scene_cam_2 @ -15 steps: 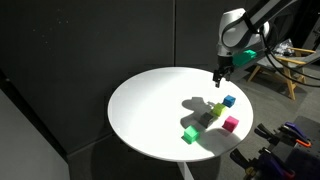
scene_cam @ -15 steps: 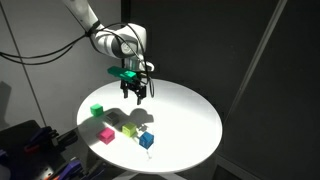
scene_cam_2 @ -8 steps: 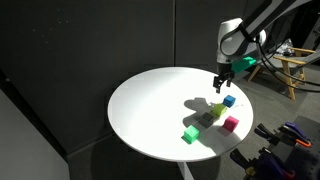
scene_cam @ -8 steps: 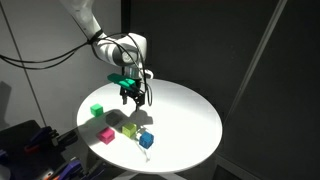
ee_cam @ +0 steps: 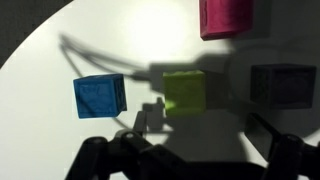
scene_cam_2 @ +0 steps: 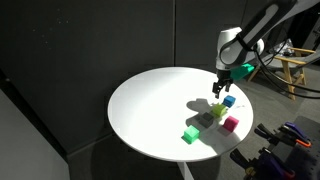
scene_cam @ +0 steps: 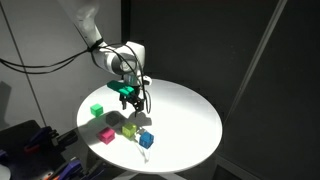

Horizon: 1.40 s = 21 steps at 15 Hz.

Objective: Pick up the lime green block and put it on the gray block

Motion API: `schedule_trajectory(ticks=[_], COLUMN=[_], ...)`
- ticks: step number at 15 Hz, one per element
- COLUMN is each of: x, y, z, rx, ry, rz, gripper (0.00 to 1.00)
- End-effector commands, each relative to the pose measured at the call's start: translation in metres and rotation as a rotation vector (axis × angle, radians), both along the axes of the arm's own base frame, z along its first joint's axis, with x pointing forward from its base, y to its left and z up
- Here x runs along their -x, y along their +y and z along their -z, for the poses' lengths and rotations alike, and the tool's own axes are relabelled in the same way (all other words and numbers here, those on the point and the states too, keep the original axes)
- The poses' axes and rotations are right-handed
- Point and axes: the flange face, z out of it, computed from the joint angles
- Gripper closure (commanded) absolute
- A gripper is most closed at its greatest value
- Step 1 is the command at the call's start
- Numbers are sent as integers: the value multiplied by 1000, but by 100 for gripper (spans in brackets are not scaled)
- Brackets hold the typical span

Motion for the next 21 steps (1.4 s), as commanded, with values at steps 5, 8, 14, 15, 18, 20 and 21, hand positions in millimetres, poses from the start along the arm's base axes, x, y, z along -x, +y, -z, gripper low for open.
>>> schedule_trajectory(ticks=[5, 8, 14, 15, 18, 20, 21], x=[5, 5, 5, 4, 0, -4, -7], y=[-1, -1, -1, -1, -1, -2, -3], z=[29, 41, 57, 58, 64, 65, 66], rx=[0, 1, -1, -1, -1, 2, 1], ry=[12, 14, 9, 9, 5, 1, 0], rz=[-10, -13, -16, -16, -15, -12, -11], gripper=[0, 0, 0, 0, 0, 0, 0])
